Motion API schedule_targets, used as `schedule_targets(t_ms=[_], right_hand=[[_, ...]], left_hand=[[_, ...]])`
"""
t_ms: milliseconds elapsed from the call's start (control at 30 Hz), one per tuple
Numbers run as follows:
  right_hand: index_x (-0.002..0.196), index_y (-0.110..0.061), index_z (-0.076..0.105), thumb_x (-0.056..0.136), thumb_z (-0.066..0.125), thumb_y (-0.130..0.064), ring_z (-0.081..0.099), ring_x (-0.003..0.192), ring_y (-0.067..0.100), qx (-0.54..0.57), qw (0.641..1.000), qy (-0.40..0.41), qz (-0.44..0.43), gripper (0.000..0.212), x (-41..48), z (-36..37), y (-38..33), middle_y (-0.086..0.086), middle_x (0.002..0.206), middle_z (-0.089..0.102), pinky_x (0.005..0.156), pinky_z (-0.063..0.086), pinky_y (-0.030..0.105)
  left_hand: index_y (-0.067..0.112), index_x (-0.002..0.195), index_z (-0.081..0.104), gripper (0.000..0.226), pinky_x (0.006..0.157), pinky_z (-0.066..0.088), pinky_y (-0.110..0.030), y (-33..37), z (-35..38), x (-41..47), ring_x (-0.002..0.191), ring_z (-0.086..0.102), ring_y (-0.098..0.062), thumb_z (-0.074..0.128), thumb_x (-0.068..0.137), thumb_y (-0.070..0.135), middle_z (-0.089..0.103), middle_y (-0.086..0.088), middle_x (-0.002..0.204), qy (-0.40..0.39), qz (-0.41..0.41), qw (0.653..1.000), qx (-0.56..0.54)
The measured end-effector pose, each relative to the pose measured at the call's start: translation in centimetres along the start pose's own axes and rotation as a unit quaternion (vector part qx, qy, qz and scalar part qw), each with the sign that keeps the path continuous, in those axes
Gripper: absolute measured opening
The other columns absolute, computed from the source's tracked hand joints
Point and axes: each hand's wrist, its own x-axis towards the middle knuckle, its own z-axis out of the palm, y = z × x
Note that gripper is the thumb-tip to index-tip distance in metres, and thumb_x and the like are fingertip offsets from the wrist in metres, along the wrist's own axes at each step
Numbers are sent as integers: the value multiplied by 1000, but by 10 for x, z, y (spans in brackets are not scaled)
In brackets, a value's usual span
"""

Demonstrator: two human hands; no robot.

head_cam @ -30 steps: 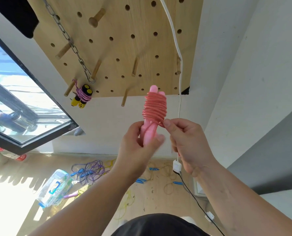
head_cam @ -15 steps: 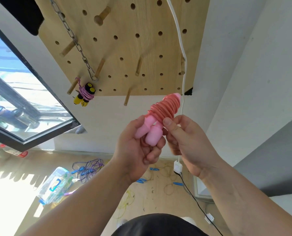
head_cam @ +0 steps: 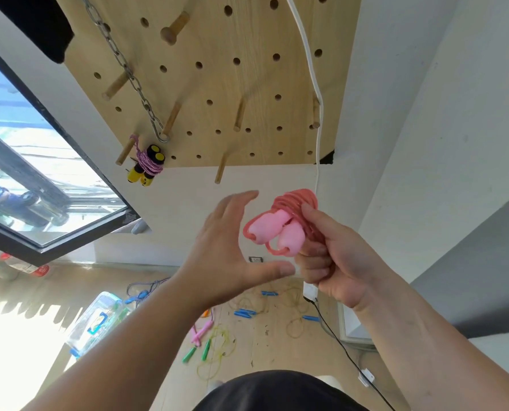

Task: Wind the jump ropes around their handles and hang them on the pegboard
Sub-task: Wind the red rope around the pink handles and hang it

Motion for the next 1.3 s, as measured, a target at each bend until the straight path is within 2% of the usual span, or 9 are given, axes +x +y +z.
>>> schedule_targets(t_ms=[67, 200, 367, 500, 633, 767, 1000, 1133, 1300], right_hand=[[68, -21, 41, 83, 64, -52, 17, 38, 5, 34, 997, -41, 60, 42, -1, -1, 2, -6, 48, 24, 39, 11, 17], [74, -18, 54, 90, 51, -67, 17, 42, 5, 29, 986, -107, 123, 51, -8, 10, 7, -6, 51, 26, 40, 13, 17], [68, -15, 68, 101, 33, -63, 14, 50, 14, -123, 985, -43, 115, 67, -12, 15, 26, 3, 58, 27, 47, 11, 24], [71, -15, 62, 103, 28, -58, 24, 43, 14, -281, 957, 43, 51, 64, -18, 11, 40, 2, 50, 39, 48, 18, 27], [71, -14, 64, 103, 47, -46, 38, 43, 10, -415, 905, 79, -54, 48, -23, 6, 42, -4, 49, 48, 53, 33, 29], [65, -14, 54, 99, 55, -41, 44, 53, 15, -578, 791, 72, -186, 43, -28, -2, 43, 4, 58, 51, 60, 42, 41], [75, -28, 69, 91, 60, -46, 55, 71, 8, -634, 679, 58, -367, 26, -28, -6, 26, -12, 69, 58, 63, 43, 25], [75, -19, 73, 83, 81, -25, 63, 64, 3, -526, 772, 13, -356, 13, -28, -6, 14, -13, 62, 67, 62, 41, 10], [73, -17, 76, 74, 88, -25, 65, 61, 16, -436, 841, 23, -319, 14, -26, -5, 8, -1, 64, 70, 58, 53, 32]], left_hand=[[41, 152, 33, 101, 114, 36, -35, -4, -2, 2, 146, 34, -6, 78, 66, 68, 32, 15, 160, -15, 117, 993, -16], [23, 124, 64, 59, 113, 43, -44, -6, 6, 10, 140, 49, -15, 87, 72, 38, 62, 1, 139, 30, 173, 971, -161], [4, 100, 65, 45, 73, 56, -29, -1, 22, 5, 86, 68, -11, 89, 70, 28, 68, 3, 93, 57, 73, 972, -215], [25, 91, 56, 32, 56, 56, -31, 3, 43, -3, 62, 64, -10, 86, 80, 32, 65, 8, 71, 57, -66, 959, -269], [22, 90, 62, 30, 58, 56, -23, -2, 47, -3, 63, 68, -6, 76, 83, 47, 68, 8, 69, 98, -161, 954, -231], [16, 81, 65, 41, 53, 53, -23, -3, 41, 1, 55, 63, -7, 76, 77, 56, 65, 8, 61, 112, -185, 946, -240], [17, 88, 62, 38, 68, 58, -40, -2, 38, -1, 67, 67, -14, 62, 93, 55, 71, 2, 75, -60, -192, 969, -145], [9, 93, 62, 56, 86, 56, -56, -2, 32, -8, 77, 67, -25, 43, 84, 61, 72, -11, 88, -160, -195, 946, -202], [10, 100, 58, 45, 73, 58, -52, -4, 24, -14, 77, 63, -22, 59, 70, 44, 65, -12, 85, -198, -131, 941, -241]])
